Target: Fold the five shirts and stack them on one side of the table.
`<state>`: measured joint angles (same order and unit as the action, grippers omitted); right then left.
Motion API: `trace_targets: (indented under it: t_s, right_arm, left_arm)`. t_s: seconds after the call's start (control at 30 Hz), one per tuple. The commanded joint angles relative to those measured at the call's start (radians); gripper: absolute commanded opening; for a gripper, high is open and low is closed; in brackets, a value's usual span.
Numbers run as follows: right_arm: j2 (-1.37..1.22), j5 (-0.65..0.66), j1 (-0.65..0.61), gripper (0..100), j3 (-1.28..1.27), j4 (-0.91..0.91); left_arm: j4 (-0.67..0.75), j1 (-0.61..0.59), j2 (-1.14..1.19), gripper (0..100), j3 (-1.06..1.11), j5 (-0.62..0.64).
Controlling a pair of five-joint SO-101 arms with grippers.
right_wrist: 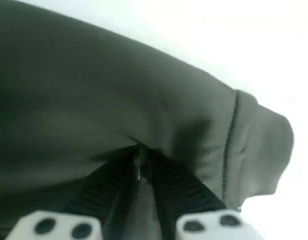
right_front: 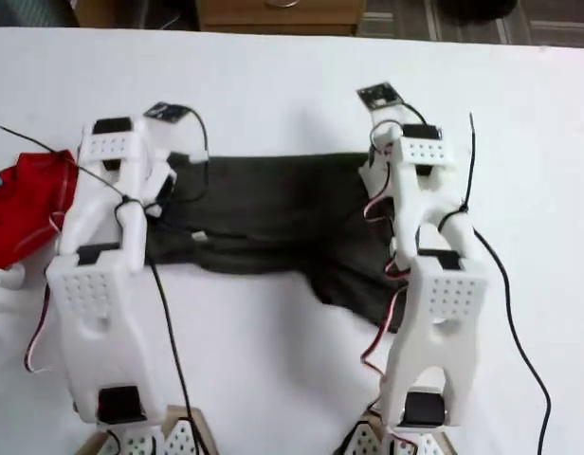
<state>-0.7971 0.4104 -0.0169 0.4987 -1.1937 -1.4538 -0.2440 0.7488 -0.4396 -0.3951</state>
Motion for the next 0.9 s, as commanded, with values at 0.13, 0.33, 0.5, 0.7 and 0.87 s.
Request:
trace_targets:
  t_s: [0.13,0.33,0.5,0.7,0.87]
  right_arm:
    - [-0.097,0.000,0.016,1.9,0.347,-0.200]
    - [-0.071,0.000,0.012,1.9,0.563,-0.409]
    - [-0.033,0.008,-0.015,1.9,0.678,-0.576]
    - [0.081,0.000,-0.047,1.9,0.571,-0.576]
    - [0.223,0.000,-0.111,1.9,0.356,-0.564]
  left_arm:
    - [-0.092,-0.015,0.046,3,-0.159,-0.006]
    - [-0.178,-0.015,-0.046,3,-0.154,-0.009]
    - [-0.219,-0.018,-0.161,3,-0.071,-0.012]
    - [-0.034,-0.015,-0.376,3,0.329,-0.014]
    - [0.230,-0.018,-0.577,3,0.736,-0.043]
